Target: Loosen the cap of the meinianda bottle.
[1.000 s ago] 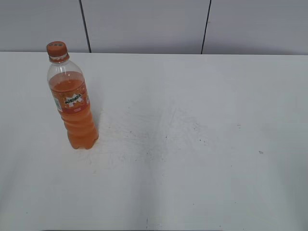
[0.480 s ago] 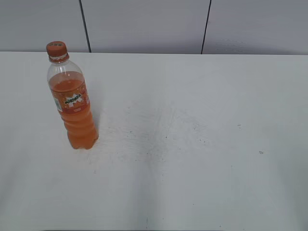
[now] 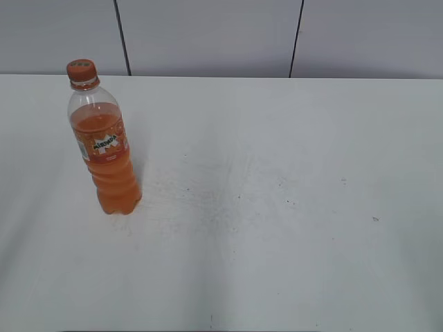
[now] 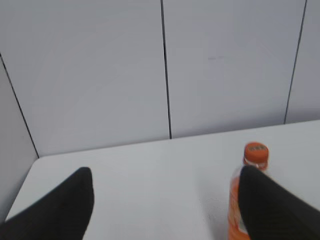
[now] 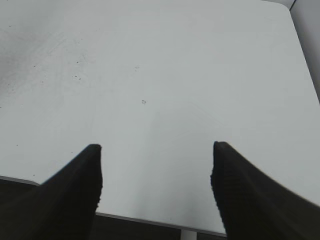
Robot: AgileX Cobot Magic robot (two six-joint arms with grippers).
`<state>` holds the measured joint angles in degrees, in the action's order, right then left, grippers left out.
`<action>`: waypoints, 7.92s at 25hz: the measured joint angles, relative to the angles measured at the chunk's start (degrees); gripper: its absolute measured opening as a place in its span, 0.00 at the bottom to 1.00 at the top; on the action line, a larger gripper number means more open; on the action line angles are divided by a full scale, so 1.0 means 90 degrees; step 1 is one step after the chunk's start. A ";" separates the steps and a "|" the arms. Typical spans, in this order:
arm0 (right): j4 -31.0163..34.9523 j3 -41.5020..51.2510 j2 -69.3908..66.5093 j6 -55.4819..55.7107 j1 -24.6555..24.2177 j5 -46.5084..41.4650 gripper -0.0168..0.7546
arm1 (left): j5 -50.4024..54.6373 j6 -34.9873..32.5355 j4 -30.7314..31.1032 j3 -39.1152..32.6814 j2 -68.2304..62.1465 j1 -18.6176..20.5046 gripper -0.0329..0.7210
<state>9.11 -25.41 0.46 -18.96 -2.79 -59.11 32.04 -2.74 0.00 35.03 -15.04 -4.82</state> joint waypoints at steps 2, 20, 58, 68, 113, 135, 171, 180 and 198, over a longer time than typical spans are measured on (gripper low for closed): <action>0.0000 0.0000 0.0000 0.0000 0.0000 0.0000 0.69 | -0.0887 0.0000 0.0034 -0.0010 -0.0603 0.0000 0.76; 0.0000 0.0000 0.0000 0.0000 0.0000 0.0000 0.69 | -0.7555 0.1780 0.2923 -0.2678 -0.3775 0.0141 0.76; -0.0006 0.0000 0.0000 0.0000 0.0000 -0.0001 0.69 | -1.1203 0.2552 0.7362 -0.0606 -0.9909 0.1471 0.89; -0.0006 0.0000 0.0000 0.0000 0.0000 -0.0001 0.69 | -1.1210 0.2713 0.7909 0.0510 -1.1023 0.1054 0.83; -0.0006 0.0000 0.0000 0.0000 0.0000 -0.0001 0.69 | -1.0913 0.3676 0.7631 0.2681 -1.2104 -0.1876 0.60; -0.0006 0.0000 0.0000 0.0000 0.0000 -0.0001 0.69 | -1.0935 0.3684 0.7899 0.2746 -1.2180 -0.1884 0.60; 0.0104 -0.3095 -0.6216 0.0674 0.0000 0.0551 0.63 | -1.0986 0.3678 0.7942 0.2746 -1.2180 -0.1884 0.60; 0.0129 -0.4849 -0.8320 0.0510 0.0000 0.0175 0.62 | -1.0992 0.3678 0.7942 0.2746 -1.2180 -0.1884 0.60; 0.0155 -0.7405 -1.0217 0.4167 0.2192 -0.1145 0.61 | -1.0992 0.3683 0.7929 0.2746 -1.2180 -0.1884 0.60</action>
<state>10.51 -92.05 -91.48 18.55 16.94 -69.42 -66.89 30.41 71.36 59.75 -124.66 -21.78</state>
